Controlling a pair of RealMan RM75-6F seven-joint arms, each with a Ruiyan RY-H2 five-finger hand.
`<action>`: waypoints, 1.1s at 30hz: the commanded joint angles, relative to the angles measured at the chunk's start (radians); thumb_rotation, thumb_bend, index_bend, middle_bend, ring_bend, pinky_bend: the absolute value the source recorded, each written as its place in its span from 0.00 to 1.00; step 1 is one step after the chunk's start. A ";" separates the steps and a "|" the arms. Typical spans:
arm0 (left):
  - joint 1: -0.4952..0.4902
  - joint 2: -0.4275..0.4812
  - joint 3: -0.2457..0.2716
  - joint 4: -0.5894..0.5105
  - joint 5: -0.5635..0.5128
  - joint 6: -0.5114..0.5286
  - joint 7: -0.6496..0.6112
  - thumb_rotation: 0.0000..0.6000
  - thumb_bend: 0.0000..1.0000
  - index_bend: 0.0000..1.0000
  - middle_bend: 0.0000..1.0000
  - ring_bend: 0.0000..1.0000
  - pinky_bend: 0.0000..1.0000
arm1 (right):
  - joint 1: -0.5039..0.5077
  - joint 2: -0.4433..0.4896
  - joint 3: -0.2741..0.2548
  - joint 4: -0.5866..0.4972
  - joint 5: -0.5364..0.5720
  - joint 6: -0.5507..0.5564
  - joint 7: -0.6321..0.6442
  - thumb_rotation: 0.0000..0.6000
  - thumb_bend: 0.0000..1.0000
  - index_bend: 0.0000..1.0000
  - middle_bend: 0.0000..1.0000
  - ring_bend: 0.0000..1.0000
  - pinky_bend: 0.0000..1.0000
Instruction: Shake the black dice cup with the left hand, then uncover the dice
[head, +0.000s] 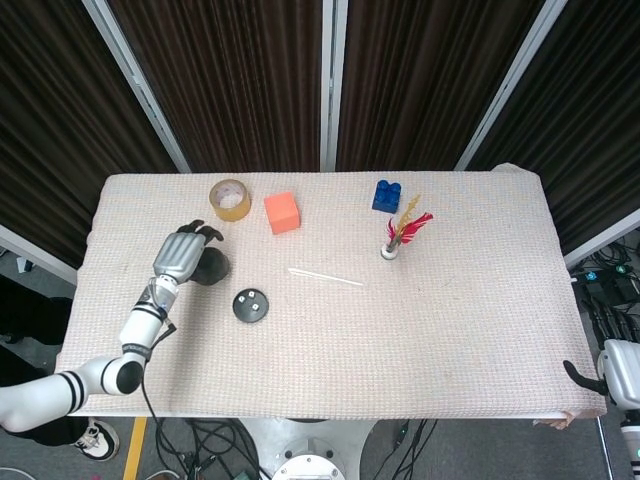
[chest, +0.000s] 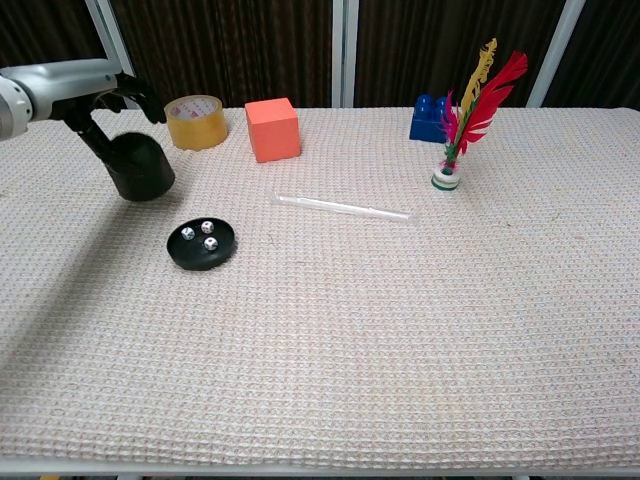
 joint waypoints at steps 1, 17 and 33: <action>0.008 -0.009 0.005 0.029 0.019 0.008 -0.018 1.00 0.11 0.24 0.09 0.03 0.16 | 0.001 0.001 0.001 -0.003 0.003 -0.001 -0.004 1.00 0.17 0.00 0.02 0.00 0.00; 0.113 0.061 -0.010 -0.053 0.114 0.231 -0.054 1.00 0.10 0.23 0.10 0.03 0.14 | -0.003 0.001 0.001 0.002 -0.007 0.011 0.010 1.00 0.17 0.00 0.02 0.00 0.00; 0.427 0.195 0.119 -0.267 0.258 0.621 -0.039 1.00 0.06 0.21 0.16 0.03 0.13 | -0.044 0.010 -0.037 0.004 -0.169 0.170 -0.036 1.00 0.17 0.00 0.00 0.00 0.00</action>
